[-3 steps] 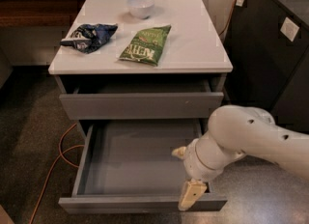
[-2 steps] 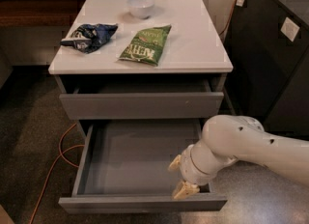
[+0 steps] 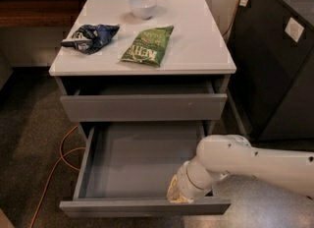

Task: Close middle drawer

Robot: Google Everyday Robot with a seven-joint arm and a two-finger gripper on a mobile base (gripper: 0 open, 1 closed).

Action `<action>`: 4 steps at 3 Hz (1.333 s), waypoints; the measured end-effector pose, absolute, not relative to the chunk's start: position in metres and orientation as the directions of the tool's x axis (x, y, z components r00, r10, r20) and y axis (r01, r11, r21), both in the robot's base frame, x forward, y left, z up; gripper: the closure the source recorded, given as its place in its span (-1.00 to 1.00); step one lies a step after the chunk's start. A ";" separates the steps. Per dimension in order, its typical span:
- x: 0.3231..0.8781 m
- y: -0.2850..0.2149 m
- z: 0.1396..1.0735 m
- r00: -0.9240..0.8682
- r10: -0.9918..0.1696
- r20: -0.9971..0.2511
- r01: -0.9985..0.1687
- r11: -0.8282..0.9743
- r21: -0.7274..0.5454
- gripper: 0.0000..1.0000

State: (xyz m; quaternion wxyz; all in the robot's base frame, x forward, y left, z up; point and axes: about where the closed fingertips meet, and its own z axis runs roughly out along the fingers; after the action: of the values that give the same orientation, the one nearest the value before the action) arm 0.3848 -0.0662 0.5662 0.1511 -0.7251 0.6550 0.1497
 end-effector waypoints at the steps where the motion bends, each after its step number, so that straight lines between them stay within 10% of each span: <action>1: 0.378 -0.060 0.532 0.116 -0.904 -0.411 -0.992 -0.126 -0.002 1.00; 4: 0.359 -0.037 0.462 0.150 -0.902 -0.404 -0.986 -0.169 0.011 1.00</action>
Offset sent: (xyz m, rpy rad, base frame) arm -0.0160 0.0220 -0.1073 -0.0035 0.0475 0.0539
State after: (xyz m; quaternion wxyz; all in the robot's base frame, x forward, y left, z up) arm 0.3590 -0.0372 0.4615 0.1288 -0.7472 0.6317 0.1613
